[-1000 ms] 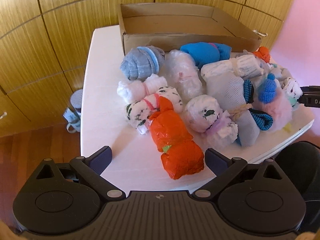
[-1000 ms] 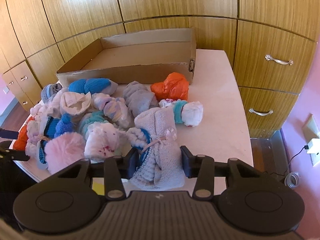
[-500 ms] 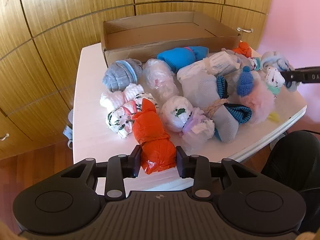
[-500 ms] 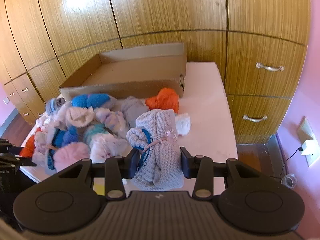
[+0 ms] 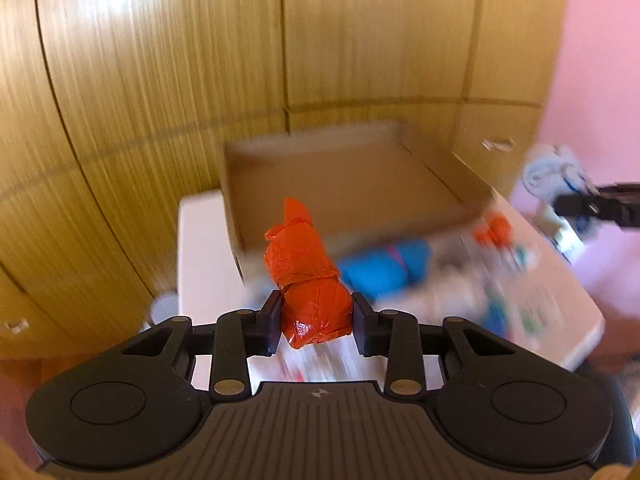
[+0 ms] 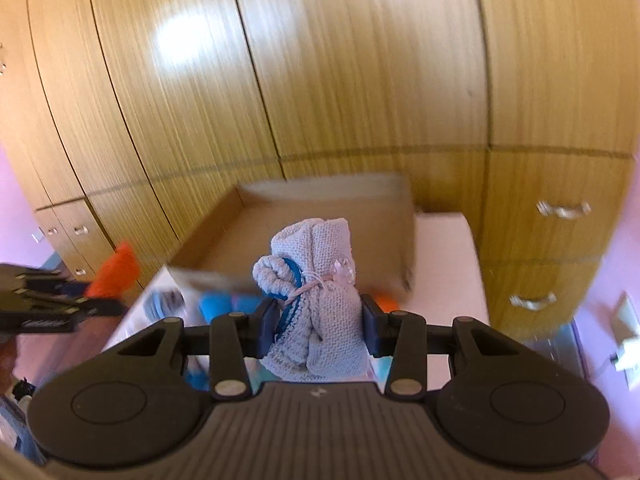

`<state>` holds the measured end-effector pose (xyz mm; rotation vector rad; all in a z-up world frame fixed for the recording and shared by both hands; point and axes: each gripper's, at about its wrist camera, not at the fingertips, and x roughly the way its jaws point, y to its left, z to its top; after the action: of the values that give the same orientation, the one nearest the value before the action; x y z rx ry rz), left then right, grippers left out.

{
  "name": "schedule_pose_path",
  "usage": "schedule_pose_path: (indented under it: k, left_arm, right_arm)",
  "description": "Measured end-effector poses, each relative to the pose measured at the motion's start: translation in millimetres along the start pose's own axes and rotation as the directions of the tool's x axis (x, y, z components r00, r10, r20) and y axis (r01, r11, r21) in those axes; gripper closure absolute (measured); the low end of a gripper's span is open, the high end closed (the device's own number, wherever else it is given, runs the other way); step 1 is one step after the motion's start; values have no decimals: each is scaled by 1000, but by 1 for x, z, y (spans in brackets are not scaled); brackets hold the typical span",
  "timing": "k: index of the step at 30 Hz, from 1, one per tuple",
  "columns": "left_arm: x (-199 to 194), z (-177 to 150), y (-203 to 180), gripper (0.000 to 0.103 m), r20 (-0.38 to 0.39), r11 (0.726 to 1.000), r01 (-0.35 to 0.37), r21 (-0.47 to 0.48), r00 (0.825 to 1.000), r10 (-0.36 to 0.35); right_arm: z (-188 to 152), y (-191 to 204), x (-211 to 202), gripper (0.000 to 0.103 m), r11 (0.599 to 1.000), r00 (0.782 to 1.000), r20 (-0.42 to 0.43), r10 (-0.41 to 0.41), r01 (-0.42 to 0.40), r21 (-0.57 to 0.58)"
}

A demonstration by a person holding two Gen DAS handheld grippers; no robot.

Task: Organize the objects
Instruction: 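Carry orange bundle with left gripper while right carries white knit bundle into tray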

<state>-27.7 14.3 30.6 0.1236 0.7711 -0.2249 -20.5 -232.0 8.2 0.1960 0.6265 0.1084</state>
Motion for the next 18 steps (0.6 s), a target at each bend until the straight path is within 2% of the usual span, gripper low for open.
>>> schedule_pose_path:
  k: [3, 6, 9, 12, 14, 18]
  left_arm:
    - [26, 38, 3, 62, 17, 1000, -16, 18, 1000, 16]
    - [63, 69, 9, 62, -6, 999, -34, 25, 999, 34]
    - [102, 92, 19, 62, -36, 1000, -10, 10, 999, 10]
    - [141, 104, 29, 62, -84, 1000, -5, -6, 996, 4]
    - [163, 110, 33, 62, -106, 1000, -14, 3, 994, 14]
    - [189, 112, 38, 61, -130, 998, -50, 44, 990, 55]
  right_arm:
    - [29, 10, 22, 64, 999, 999, 11, 51, -51, 13]
    - [56, 20, 57, 64, 996, 997, 1, 82, -82, 31]
    - [80, 24, 100, 64, 994, 995, -35, 98, -96, 59]
    - [97, 22, 143, 64, 985, 989, -76, 127, -117, 123]
    - [98, 25, 168, 64, 986, 988, -97, 120, -108, 126]
    - [103, 22, 224, 64, 983, 980, -162, 111, -85, 161]
